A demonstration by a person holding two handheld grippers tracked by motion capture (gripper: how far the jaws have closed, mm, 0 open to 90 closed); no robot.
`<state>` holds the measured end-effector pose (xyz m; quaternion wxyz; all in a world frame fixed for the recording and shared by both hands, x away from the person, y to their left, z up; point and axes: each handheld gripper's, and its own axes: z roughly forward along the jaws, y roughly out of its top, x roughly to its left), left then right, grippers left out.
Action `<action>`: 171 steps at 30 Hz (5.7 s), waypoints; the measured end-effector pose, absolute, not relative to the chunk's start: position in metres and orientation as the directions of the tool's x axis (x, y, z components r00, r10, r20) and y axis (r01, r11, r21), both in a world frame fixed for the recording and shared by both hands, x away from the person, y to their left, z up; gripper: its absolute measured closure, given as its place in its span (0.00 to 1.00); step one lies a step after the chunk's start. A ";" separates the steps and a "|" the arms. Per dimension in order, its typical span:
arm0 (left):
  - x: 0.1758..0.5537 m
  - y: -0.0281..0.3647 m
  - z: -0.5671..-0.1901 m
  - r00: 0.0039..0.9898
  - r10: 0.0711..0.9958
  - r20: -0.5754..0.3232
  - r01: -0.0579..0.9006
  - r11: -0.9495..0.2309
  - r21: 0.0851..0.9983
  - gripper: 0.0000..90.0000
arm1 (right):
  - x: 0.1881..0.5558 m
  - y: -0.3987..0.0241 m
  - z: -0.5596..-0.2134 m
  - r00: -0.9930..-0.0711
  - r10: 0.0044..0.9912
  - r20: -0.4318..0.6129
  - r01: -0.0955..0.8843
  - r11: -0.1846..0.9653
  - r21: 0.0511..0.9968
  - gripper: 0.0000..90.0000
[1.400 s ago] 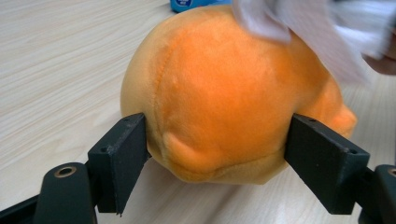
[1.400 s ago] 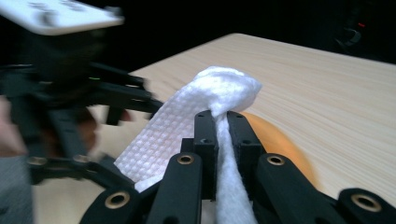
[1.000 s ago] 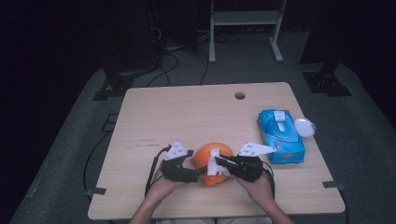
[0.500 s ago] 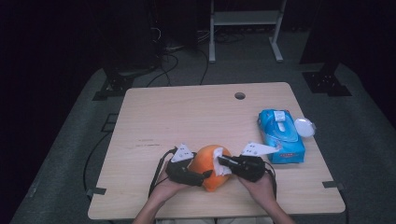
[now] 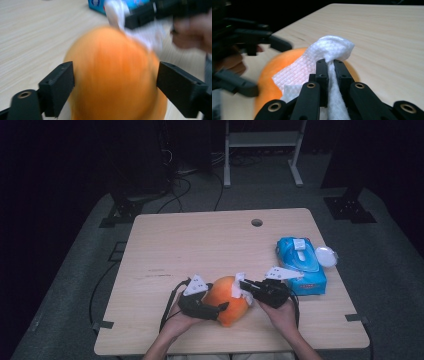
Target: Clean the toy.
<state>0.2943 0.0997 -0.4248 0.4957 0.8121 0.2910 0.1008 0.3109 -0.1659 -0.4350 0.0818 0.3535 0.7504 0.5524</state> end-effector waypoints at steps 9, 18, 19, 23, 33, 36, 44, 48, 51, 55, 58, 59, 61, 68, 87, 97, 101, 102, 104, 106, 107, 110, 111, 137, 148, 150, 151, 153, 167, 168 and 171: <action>0.283 0.089 -0.433 0.845 0.535 -0.010 0.291 -0.444 0.848 0.27 | 0.311 -0.165 -0.431 -0.747 0.615 0.254 0.428 0.151 0.891 0.92; 0.284 0.088 -0.431 0.844 0.537 -0.003 0.293 -0.456 0.840 0.22 | 0.306 -0.166 -0.433 -0.763 0.578 0.290 0.445 0.143 0.884 0.92; 0.285 0.089 -0.430 0.838 0.546 -0.016 0.307 -0.446 0.841 0.17 | 0.302 -0.162 -0.432 -0.777 0.563 0.282 0.431 0.149 0.890 0.92; 0.282 0.089 -0.433 0.837 0.547 -0.010 0.300 -0.444 0.844 0.21 | 0.298 -0.157 -0.429 -0.793 0.543 0.278 0.420 0.155 0.894 0.92; 0.274 0.077 -0.433 0.857 0.511 0.063 0.229 -0.487 0.843 0.31 | 0.315 -0.181 -0.445 -0.707 0.618 0.342 0.507 0.107 0.855 0.92; 0.275 0.076 -0.434 0.854 0.517 0.061 0.230 -0.480 0.846 0.31 | 0.305 -0.170 -0.431 -0.753 0.574 0.321 0.464 0.118 0.878 0.92; 0.284 0.091 -0.424 0.827 0.561 -0.027 0.297 -0.396 0.869 0.15 | 0.301 -0.162 -0.433 -0.785 0.543 0.299 0.443 0.154 0.883 0.92; 0.290 0.092 -0.436 0.827 0.553 -0.105 0.370 -0.393 0.842 0.15 | 0.305 -0.167 -0.434 -0.780 0.548 0.302 0.446 0.149 0.882 0.92; 0.287 0.089 -0.435 0.837 0.543 -0.059 0.335 -0.425 0.841 0.24 | 0.314 -0.177 -0.441 -0.747 0.574 0.335 0.479 0.115 0.870 0.92; 0.283 0.086 -0.435 0.852 0.523 -0.021 0.296 -0.448 0.844 0.27 | 0.322 -0.192 -0.452 -0.684 0.614 0.393 0.542 0.068 0.837 0.92; 0.281 0.084 -0.434 0.857 0.515 0.007 0.276 -0.471 0.838 0.28 | 0.314 -0.182 -0.442 -0.719 0.588 0.370 0.512 0.088 0.855 0.92; 0.281 0.084 -0.434 0.860 0.510 0.021 0.265 -0.481 0.836 0.28 | 0.311 -0.177 -0.437 -0.740 0.574 0.351 0.489 0.100 0.867 0.92; 0.279 0.082 -0.434 0.861 0.508 0.034 0.253 -0.485 0.837 0.28 | 0.305 -0.169 -0.430 -0.777 0.533 0.334 0.459 0.117 0.881 0.92; 0.277 0.080 -0.434 0.863 0.503 0.049 0.238 -0.489 0.839 0.28 | 0.315 -0.184 -0.442 -0.721 0.616 0.318 0.488 0.125 0.864 0.92; 0.280 0.078 -0.434 0.860 0.509 0.043 0.243 -0.483 0.841 0.26 | 0.302 -0.173 -0.433 -0.759 0.589 0.279 0.442 0.149 0.885 0.92; 0.285 0.089 -0.425 0.837 0.547 -0.020 0.292 -0.417 0.861 0.13 | 0.303 -0.170 -0.434 -0.775 0.580 0.249 0.421 0.181 0.889 0.92; 0.287 0.089 -0.430 0.846 0.532 -0.025 0.301 -0.439 0.847 0.24 | 0.301 -0.168 -0.432 -0.773 0.584 0.249 0.420 0.176 0.890 0.92; 0.286 0.087 -0.431 0.849 0.529 -0.010 0.289 -0.448 0.846 0.26 | 0.299 -0.164 -0.430 -0.782 0.573 0.246 0.412 0.179 0.893 0.92; 0.283 0.082 -0.429 0.856 0.516 0.016 0.262 -0.461 0.848 0.28 | 0.292 -0.155 -0.425 -0.811 0.537 0.232 0.384 0.189 0.904 0.92; 0.281 0.079 -0.427 0.859 0.511 0.038 0.246 -0.477 0.844 0.29 | 0.285 -0.142 -0.420 -0.845 0.493 0.206 0.351 0.220 0.910 0.92; 0.281 0.081 -0.427 0.859 0.510 0.038 0.246 -0.476 0.844 0.29 | 0.285 -0.139 -0.420 -0.847 0.502 0.176 0.335 0.245 0.910 0.92; 0.284 0.090 -0.425 0.851 0.526 -0.007 0.272 -0.429 0.861 0.22 | 0.292 -0.147 -0.424 -0.823 0.534 0.193 0.362 0.231 0.903 0.92; 0.286 0.093 -0.423 0.838 0.545 -0.016 0.284 -0.411 0.866 0.20 | 0.295 -0.152 -0.426 -0.811 0.551 0.198 0.372 0.223 0.901 0.92; 0.288 0.087 -0.427 0.839 0.542 -0.037 0.314 -0.428 0.847 0.34 | 0.294 -0.156 -0.421 -0.786 0.572 0.236 0.402 0.182 0.897 0.92; 0.291 0.092 -0.427 0.849 0.526 -0.044 0.305 -0.421 0.854 0.32 | 0.306 -0.171 -0.420 -0.758 0.612 0.227 0.399 0.159 0.903 0.92; 0.292 0.092 -0.428 0.848 0.525 -0.073 0.324 -0.403 0.856 0.27 | 0.312 -0.182 -0.427 -0.725 0.639 0.256 0.435 0.138 0.890 0.92; 0.294 0.091 -0.429 0.844 0.527 -0.105 0.348 -0.388 0.854 0.24 | 0.313 -0.184 -0.430 -0.720 0.638 0.271 0.449 0.130 0.884 0.92; 0.295 0.090 -0.430 0.837 0.531 -0.133 0.375 -0.380 0.846 0.19 | 0.311 -0.182 -0.431 -0.724 0.626 0.289 0.459 0.125 0.879 0.92; 0.286 0.089 -0.417 0.843 0.534 0.063 0.230 -0.464 0.855 0.35 | 0.290 -0.151 -0.417 -0.812 0.517 0.271 0.389 0.132 0.912 0.92; 0.285 0.088 -0.416 0.845 0.530 0.079 0.219 -0.476 0.852 0.35 | 0.286 -0.145 -0.414 -0.829 0.512 0.226 0.353 0.163 0.921 0.92; 0.284 0.088 -0.418 0.844 0.533 0.058 0.223 -0.448 0.866 0.34 | 0.288 -0.147 -0.411 -0.823 0.536 0.191 0.335 0.185 0.924 0.92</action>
